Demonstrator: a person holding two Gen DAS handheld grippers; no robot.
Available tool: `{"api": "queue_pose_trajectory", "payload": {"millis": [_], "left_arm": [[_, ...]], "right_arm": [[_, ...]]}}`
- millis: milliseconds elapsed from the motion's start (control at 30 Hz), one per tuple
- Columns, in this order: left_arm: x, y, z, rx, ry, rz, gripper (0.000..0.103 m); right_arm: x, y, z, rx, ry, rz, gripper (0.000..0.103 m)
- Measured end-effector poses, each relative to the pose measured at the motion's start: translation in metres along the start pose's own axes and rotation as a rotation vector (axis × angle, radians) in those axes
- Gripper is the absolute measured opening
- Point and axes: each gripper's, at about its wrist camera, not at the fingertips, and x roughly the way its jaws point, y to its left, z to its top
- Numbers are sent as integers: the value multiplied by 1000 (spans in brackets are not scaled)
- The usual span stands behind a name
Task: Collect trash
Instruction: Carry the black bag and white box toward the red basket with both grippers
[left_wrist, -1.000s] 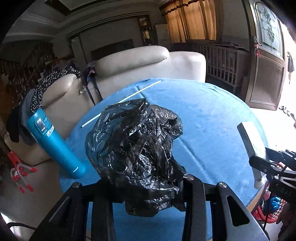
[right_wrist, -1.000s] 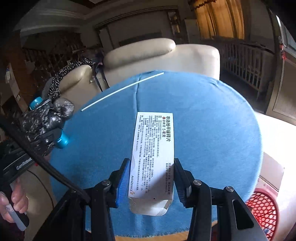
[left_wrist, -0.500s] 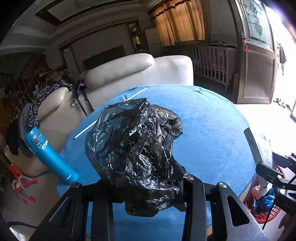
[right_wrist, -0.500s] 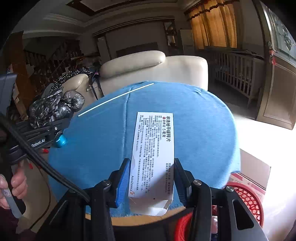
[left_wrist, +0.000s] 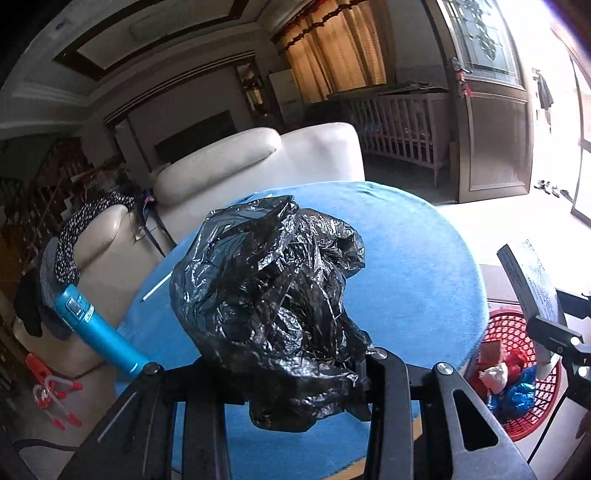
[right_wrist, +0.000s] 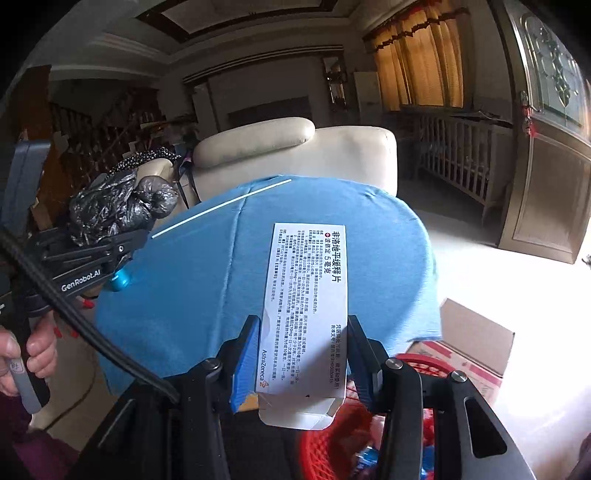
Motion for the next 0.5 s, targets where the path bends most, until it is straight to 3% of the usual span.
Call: {"api": "queue_pose_trajectory", "payload": {"millis": [500], "left_arm": [[-22, -49, 13, 99, -27, -26, 39]], "right_arm": [[-50, -43, -22, 93, -71, -23, 48]]}}
